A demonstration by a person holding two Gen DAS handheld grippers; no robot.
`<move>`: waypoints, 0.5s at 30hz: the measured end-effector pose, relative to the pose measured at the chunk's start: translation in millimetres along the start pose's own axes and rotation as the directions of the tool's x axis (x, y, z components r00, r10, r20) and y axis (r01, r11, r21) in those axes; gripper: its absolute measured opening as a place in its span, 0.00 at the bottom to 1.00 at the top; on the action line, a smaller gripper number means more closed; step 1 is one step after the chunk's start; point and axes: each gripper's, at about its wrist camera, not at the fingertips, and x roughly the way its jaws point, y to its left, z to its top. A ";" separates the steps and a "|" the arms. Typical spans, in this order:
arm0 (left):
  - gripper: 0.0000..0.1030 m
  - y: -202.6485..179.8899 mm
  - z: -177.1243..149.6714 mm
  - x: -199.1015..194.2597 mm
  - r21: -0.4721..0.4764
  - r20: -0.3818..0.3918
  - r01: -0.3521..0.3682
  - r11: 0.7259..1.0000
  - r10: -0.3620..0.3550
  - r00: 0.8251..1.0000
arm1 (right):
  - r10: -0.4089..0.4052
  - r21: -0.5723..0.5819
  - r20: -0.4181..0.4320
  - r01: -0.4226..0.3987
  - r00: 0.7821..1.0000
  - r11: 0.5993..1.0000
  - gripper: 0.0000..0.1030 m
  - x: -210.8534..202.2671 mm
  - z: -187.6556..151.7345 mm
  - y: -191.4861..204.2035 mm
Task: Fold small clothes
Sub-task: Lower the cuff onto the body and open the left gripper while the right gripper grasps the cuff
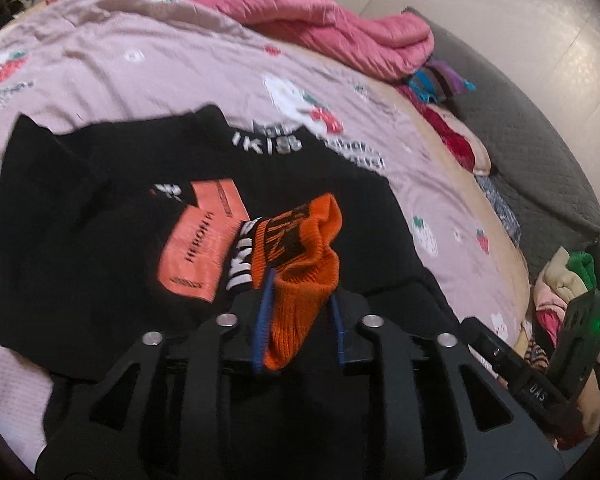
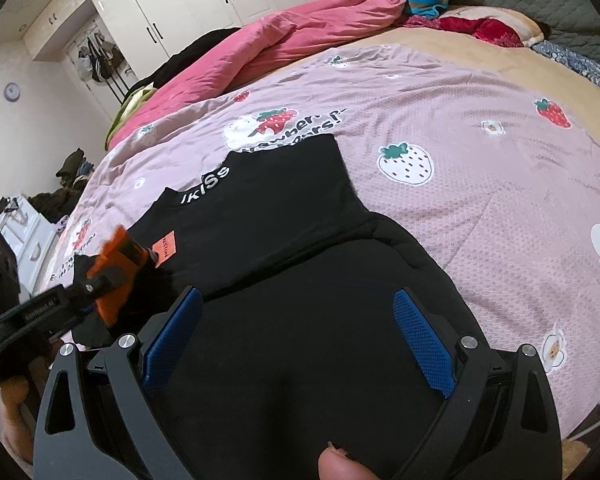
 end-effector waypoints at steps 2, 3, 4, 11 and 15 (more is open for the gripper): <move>0.35 0.4 -0.9 3.0 -0.005 -0.017 0.010 1.000 -0.010 1.000 | 0.015 0.005 -0.017 -0.014 1.000 1.000 0.93 4.8 -0.1 0.4; 0.38 0.7 -0.8 2.7 -0.011 -0.020 0.013 1.000 -0.013 1.000 | 0.022 0.008 -0.027 -0.022 0.999 1.000 0.93 8.6 -0.9 1.5; 0.44 0.4 -0.3 1.6 -0.013 -0.018 0.016 1.000 -0.017 1.000 | 0.031 0.010 -0.039 -0.030 0.999 0.999 0.93 12.3 -1.7 3.1; 0.80 14.9 13.1 -22.1 -0.035 0.051 -0.071 0.997 0.072 0.996 | 0.116 -0.048 -0.170 -0.126 0.979 0.991 0.76 53.3 -13.5 45.1; 0.91 39.7 21.9 -44.3 -0.108 0.102 -0.141 0.984 0.152 0.983 | 0.161 -0.054 -0.231 -0.178 0.960 0.983 0.72 79.5 -20.5 76.1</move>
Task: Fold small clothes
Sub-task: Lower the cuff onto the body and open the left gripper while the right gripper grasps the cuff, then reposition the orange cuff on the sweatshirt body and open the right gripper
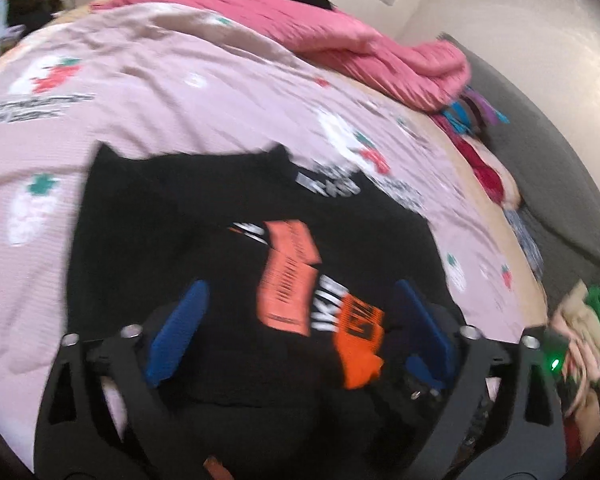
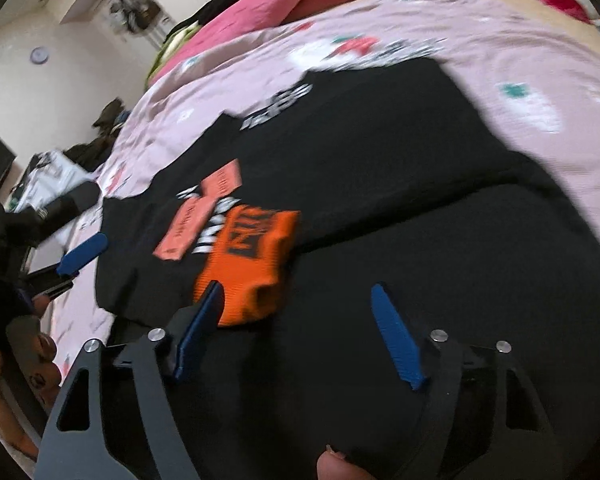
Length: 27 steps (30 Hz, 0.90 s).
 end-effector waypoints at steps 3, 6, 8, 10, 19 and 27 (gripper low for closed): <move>0.91 17.2 6.6 -7.4 -0.046 0.016 -0.024 0.999 0.025 1.000 | 0.002 0.011 0.007 -0.002 1.000 1.000 0.72 12.2 3.9 10.1; 0.91 29.1 12.3 -13.8 -0.086 0.028 -0.027 0.996 0.030 0.999 | 0.006 0.025 0.007 -0.006 1.000 1.000 0.52 20.8 9.0 15.2; 0.91 31.0 15.1 -17.3 -0.095 0.040 -0.024 0.995 0.028 0.999 | 0.002 0.026 0.000 -0.002 1.000 1.000 0.37 24.5 10.1 18.4; 0.91 32.8 17.6 -22.6 -0.096 0.056 -0.025 0.995 0.030 0.998 | -0.017 -0.001 0.016 0.017 1.000 1.000 0.25 23.3 11.0 23.6; 0.91 56.4 28.2 -49.6 -0.148 0.130 -0.049 0.988 0.068 0.989 | 0.090 -0.173 0.132 -0.067 0.987 0.983 0.09 -16.9 30.0 56.2; 0.91 84.7 32.4 -59.0 -0.238 0.138 -0.028 0.971 0.062 0.989 | 0.083 -0.409 0.255 0.030 0.963 0.912 0.08 -54.3 83.7 88.5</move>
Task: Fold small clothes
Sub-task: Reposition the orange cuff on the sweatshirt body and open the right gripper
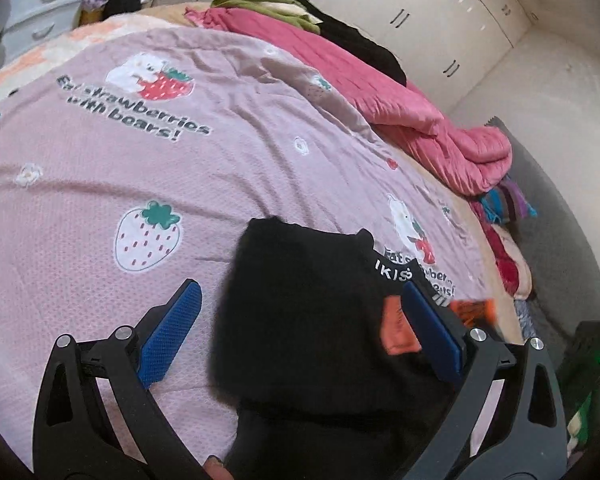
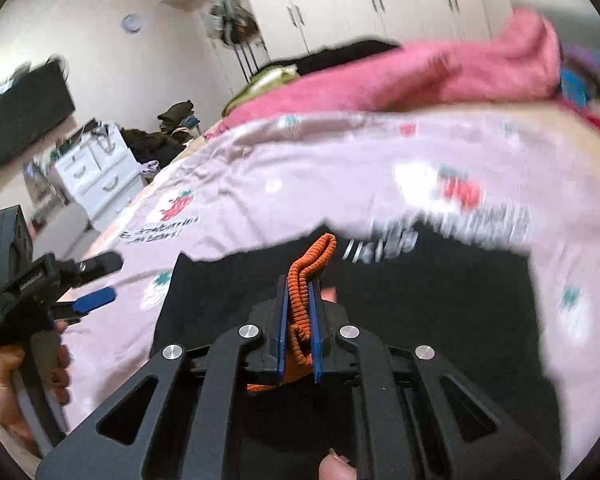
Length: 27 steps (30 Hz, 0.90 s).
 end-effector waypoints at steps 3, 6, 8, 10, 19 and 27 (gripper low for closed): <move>0.91 3.8 0.9 0.4 -0.014 -0.002 -0.001 1.000 0.001 1.000 | -0.035 -0.050 0.030 0.036 0.999 0.998 0.08 -5.5 13.5 -9.5; 0.91 2.3 0.7 3.2 0.002 -0.016 -0.002 1.000 0.002 1.000 | -0.112 -0.080 0.043 0.115 0.993 0.990 0.07 -6.9 15.0 -24.8; 0.91 0.2 -1.2 8.0 0.012 -0.032 -0.006 1.000 0.006 0.999 | -0.131 -0.070 0.036 0.134 0.991 0.989 0.07 -5.0 10.9 -38.2; 0.91 -2.4 -3.6 13.0 0.020 -0.044 -0.008 1.000 0.009 0.999 | -0.146 -0.053 0.026 0.147 0.989 0.988 0.07 -4.6 1.9 -50.5; 0.91 -29.9 -23.9 40.0 0.147 -0.091 -0.051 0.988 0.065 0.994 | -0.185 -0.016 -0.008 0.185 0.983 0.983 0.07 -1.7 -33.8 -74.1; 0.91 -45.4 -36.7 60.3 0.208 -0.121 -0.063 0.976 0.089 0.989 | -0.204 0.007 -0.026 0.204 0.979 0.979 0.07 3.5 -47.6 -86.0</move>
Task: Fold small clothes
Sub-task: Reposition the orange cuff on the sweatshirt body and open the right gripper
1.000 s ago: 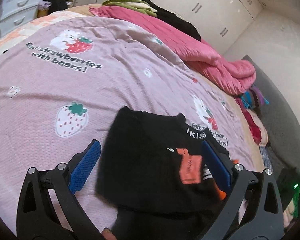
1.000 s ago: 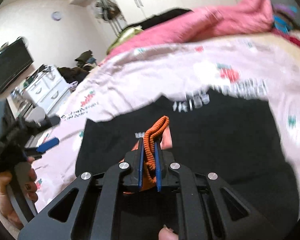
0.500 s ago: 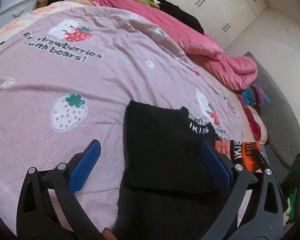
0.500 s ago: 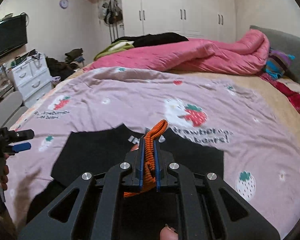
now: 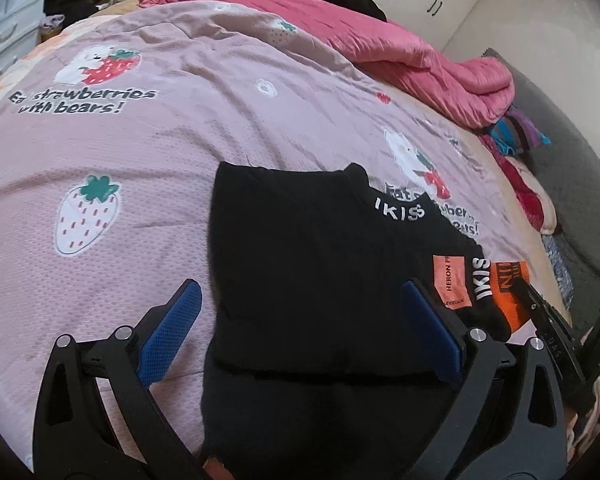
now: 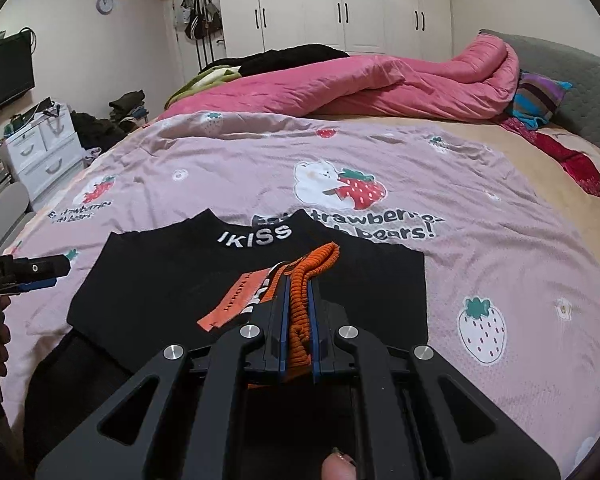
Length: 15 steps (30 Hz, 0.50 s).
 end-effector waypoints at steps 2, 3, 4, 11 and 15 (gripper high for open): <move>0.91 -4.8 -2.1 3.8 0.017 -0.004 -0.011 1.000 0.011 1.000 | 0.004 0.014 -0.011 -0.004 1.000 1.000 0.07 2.2 -1.3 -4.5; 0.91 -6.7 -2.8 5.2 0.025 -0.006 -0.013 1.000 0.013 1.000 | 0.005 0.022 -0.015 -0.005 1.000 1.000 0.07 3.0 -1.9 -6.8; 0.91 -8.8 -3.6 6.7 0.030 -0.008 -0.015 0.999 0.016 1.000 | 0.007 0.029 -0.019 -0.007 1.000 1.000 0.08 3.1 -2.7 -8.0; 0.87 -23.0 -8.6 17.1 0.073 -0.013 -0.018 0.997 0.019 1.000 | 0.001 0.086 -0.045 0.003 0.999 0.996 0.09 5.8 -7.2 -22.4; 0.77 -29.4 -10.8 21.6 0.088 -0.028 0.006 0.996 -0.004 1.000 | 0.017 0.106 -0.044 -0.012 0.999 0.994 0.11 1.6 -8.3 -24.5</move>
